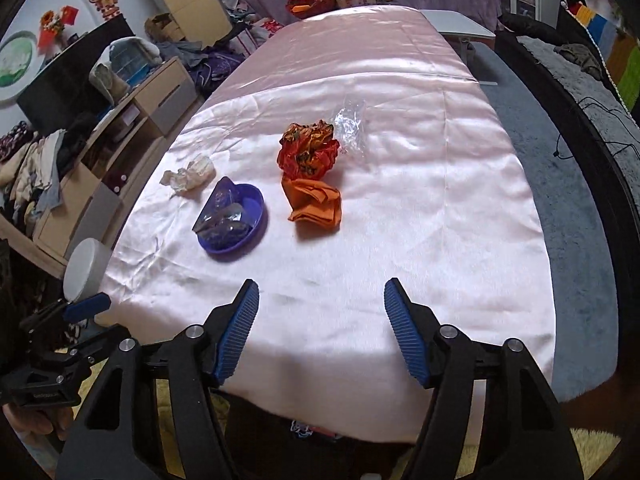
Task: Collect trash
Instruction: 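Grasp the orange cloth wrapper with the right tool while the left tool grasps the clear blister pack, then carry the orange wrapper and blister pack down into the black bin and open both tools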
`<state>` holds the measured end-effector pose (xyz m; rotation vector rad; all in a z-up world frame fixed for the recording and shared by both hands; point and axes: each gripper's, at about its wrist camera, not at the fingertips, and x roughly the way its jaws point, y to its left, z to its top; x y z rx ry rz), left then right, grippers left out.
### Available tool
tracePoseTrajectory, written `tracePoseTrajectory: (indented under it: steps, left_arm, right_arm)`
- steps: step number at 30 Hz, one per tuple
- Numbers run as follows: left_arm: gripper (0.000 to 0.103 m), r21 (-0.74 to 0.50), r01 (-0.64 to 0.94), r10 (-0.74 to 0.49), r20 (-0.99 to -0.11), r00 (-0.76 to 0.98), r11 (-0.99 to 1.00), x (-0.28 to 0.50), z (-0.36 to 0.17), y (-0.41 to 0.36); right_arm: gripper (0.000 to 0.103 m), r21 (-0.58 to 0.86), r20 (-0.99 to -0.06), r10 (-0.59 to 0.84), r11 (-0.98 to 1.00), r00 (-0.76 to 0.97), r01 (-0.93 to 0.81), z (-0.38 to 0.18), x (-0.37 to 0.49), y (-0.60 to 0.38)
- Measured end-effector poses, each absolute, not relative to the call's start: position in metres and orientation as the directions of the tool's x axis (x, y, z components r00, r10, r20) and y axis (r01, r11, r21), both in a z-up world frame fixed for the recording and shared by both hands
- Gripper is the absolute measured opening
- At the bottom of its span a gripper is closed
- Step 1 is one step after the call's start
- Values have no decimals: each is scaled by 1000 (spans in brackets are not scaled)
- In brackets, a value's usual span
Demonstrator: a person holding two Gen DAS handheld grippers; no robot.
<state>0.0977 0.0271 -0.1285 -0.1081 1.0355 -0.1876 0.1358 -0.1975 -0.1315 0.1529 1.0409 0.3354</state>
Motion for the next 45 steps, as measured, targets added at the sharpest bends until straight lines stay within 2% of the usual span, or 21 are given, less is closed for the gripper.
tracePoseTrajectory:
  steps: [3,17,18,20,23,34,37,38,45]
  left_arm:
    - [80,-162,113,-197,-838,509,980,117,-124,27]
    - [78,-174,169,-234,-850,472,970,181,-141,12]
    - [78,-170,173,-233,-851,470,970,185,-143,10]
    - [67,-171,179,-236,-856,461,969,194,-148,7]
    - [57,-183,184,-247,-866,434,966,204,-156,1]
    - [56,-206,229,-285,-872,399,951,220,-169,-23]
    - [45,-208,235,-290,-869,402,949,220,-174,-26]
    - [34,-219,236,-301,-865,401,947,221,-174,-26]
    - [32,-212,244,-301,-852,428,946,219,-163,-28]
  right_arm:
    - [50,278,-819,341,939,461,-201,-137,154,-190]
    - [49,205,-836,293,951,464,-230,-168,221,-162]
    - [42,182,-836,279,954,472,-240,-168,222,-160]
    - [41,149,-835,260,955,486,-255,-168,224,-158]
    - [40,157,-834,265,955,484,-253,-168,225,-163]
    - [40,236,-826,322,943,463,-234,-167,208,-192]
    - [40,248,-821,328,942,467,-227,-168,205,-198]
    - [40,249,-821,329,942,467,-226,-167,203,-199]
    - [39,239,-822,315,947,474,-214,-164,198,-207]
